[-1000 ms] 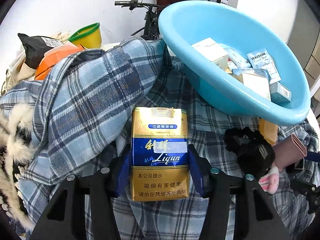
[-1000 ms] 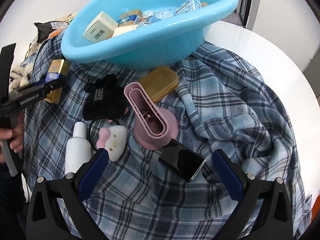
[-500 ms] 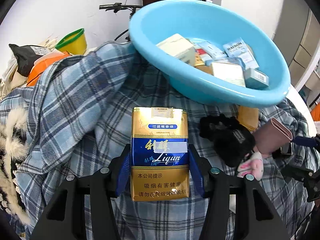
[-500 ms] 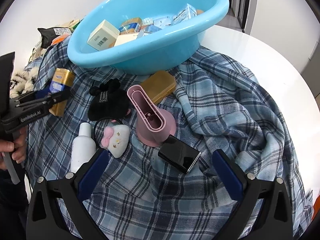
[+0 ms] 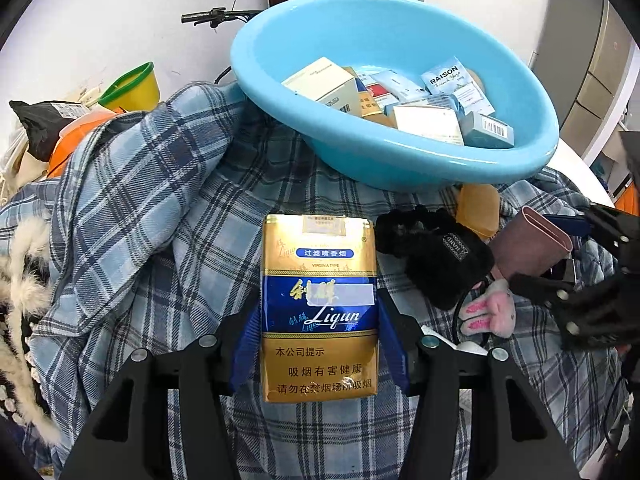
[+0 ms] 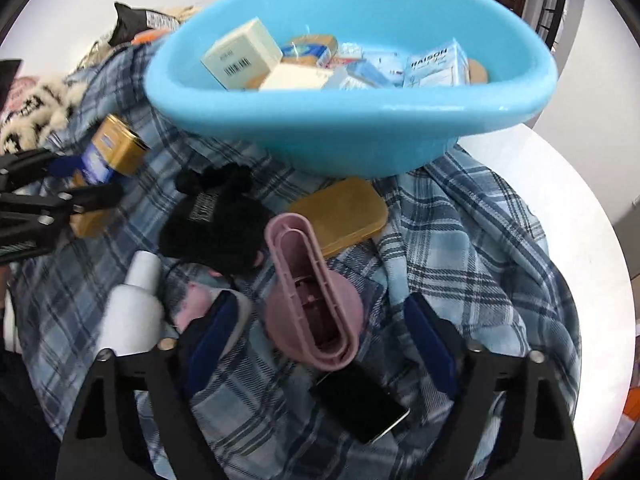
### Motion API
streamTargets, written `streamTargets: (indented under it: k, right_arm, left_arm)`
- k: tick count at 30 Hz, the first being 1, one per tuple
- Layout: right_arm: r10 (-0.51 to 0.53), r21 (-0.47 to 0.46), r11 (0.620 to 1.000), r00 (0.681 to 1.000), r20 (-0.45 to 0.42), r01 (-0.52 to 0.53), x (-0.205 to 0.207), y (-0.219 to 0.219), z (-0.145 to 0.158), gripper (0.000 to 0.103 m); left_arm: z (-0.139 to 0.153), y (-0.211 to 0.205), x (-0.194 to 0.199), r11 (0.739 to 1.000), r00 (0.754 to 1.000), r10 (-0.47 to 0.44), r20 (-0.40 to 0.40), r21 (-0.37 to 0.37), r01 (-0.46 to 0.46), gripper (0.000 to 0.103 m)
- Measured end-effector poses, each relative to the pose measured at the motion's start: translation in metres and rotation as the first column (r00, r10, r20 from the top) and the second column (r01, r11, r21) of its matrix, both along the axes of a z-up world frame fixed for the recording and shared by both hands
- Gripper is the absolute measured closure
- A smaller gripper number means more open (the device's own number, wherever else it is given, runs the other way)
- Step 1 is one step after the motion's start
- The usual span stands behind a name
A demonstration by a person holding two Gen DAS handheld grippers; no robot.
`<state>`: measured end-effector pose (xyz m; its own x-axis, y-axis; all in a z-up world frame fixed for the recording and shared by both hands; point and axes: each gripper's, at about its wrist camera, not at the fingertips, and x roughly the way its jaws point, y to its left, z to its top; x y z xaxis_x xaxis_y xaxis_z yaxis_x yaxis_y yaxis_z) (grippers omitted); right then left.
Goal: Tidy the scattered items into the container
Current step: 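Hold the Liqun pack in the left tool while the right tool grasps the pink holder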
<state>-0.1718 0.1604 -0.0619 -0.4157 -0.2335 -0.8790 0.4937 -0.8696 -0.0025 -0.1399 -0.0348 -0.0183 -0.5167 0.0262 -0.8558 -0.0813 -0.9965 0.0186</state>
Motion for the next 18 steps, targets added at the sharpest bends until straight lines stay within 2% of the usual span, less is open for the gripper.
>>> streamTargets:
  k: [3,6,14,15,16,18]
  right_arm:
    - [0.004,0.018,1.0,1.0,-0.011,-0.004,-0.004,0.001,-0.004,0.034]
    - [0.024,-0.036,0.999,1.0,-0.01,-0.024,-0.006,0.001,-0.005,0.047]
    - [0.102,-0.001,0.995,0.995,-0.023,-0.102,-0.004,-0.011,-0.011,0.048]
    - [0.105,-0.004,0.994,0.994,-0.03,-0.105,-0.003,-0.01,-0.01,0.051]
    - [0.102,-0.009,0.995,0.994,-0.051,-0.102,-0.001,-0.01,-0.008,0.059]
    - [0.086,-0.012,0.996,0.993,-0.076,-0.087,0.002,-0.008,-0.002,0.06]
  left_arm:
    - [-0.002,-0.001,0.0,1.0,1.0,0.002,0.005,-0.009,-0.002,0.047]
    - [-0.006,-0.001,-0.001,1.0,1.0,-0.005,0.022,-0.018,0.005,0.047]
    - [-0.003,0.005,0.002,1.0,1.0,-0.026,0.013,-0.018,0.026,0.047]
    - [-0.002,0.006,0.002,0.999,0.999,-0.031,0.01,-0.018,0.032,0.047]
    - [-0.001,0.005,0.002,0.999,0.999,-0.034,0.008,-0.018,0.034,0.047]
    - [0.0,0.005,0.002,0.999,0.999,-0.033,0.005,-0.015,0.033,0.047]
